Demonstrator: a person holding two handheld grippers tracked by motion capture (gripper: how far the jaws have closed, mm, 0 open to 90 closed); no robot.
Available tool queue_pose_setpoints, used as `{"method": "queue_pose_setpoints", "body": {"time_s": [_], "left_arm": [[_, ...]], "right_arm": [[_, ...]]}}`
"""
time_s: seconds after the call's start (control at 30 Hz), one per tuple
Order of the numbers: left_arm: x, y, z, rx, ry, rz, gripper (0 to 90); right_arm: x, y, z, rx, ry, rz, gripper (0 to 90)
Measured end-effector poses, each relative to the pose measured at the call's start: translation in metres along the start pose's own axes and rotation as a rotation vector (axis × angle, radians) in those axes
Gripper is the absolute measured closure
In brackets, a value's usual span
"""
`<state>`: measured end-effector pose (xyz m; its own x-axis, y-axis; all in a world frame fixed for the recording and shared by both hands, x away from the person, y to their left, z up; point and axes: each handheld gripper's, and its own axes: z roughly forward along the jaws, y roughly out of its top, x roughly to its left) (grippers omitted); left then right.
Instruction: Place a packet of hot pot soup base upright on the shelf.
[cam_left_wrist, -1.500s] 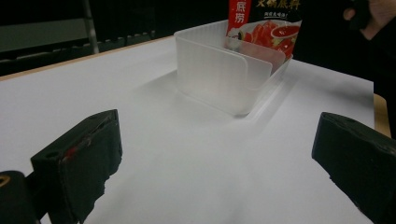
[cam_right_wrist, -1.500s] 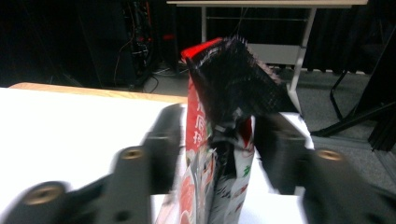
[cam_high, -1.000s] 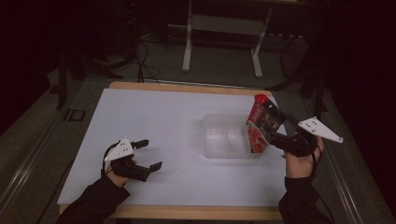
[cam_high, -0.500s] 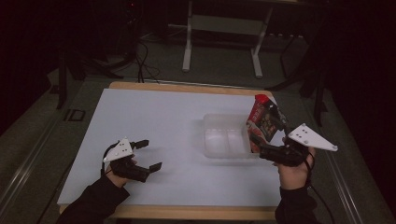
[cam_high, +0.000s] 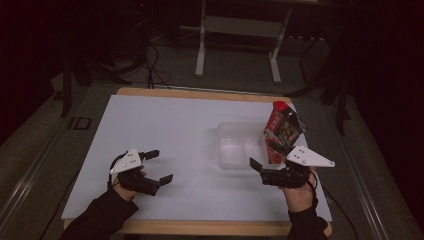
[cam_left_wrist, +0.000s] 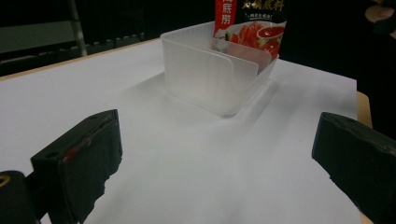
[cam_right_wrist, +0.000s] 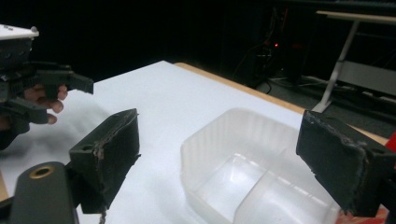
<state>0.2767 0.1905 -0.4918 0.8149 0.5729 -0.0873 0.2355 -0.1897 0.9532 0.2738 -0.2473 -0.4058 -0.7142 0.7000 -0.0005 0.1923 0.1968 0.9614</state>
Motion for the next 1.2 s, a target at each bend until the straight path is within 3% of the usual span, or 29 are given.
{"method": "queue_pose_setpoints", "body": {"time_s": [0.2,0.5,0.7,1.03,1.2], "left_arm": [[-0.001,0.0,0.0,-0.001,-0.006,0.003,1.8],[-0.002,0.0,0.0,0.0,-0.009,0.01,1.8],[-0.002,-0.001,0.0,0.005,-0.018,0.009,1.7],[-0.003,-0.002,0.0,0.012,-0.024,0.016,1.8],[-0.003,-0.003,0.002,0.018,-0.029,0.02,1.8]], "right_arm": [[0.003,-0.012,0.004,0.019,0.028,0.013,13.2],[0.004,-0.024,0.005,0.031,0.046,-0.018,13.4],[0.005,-0.035,0.006,0.101,0.089,-0.009,13.9],[0.006,-0.05,0.003,0.15,0.068,-0.048,13.7],[0.003,-0.058,-0.002,0.176,0.059,-0.032,13.4]]}}
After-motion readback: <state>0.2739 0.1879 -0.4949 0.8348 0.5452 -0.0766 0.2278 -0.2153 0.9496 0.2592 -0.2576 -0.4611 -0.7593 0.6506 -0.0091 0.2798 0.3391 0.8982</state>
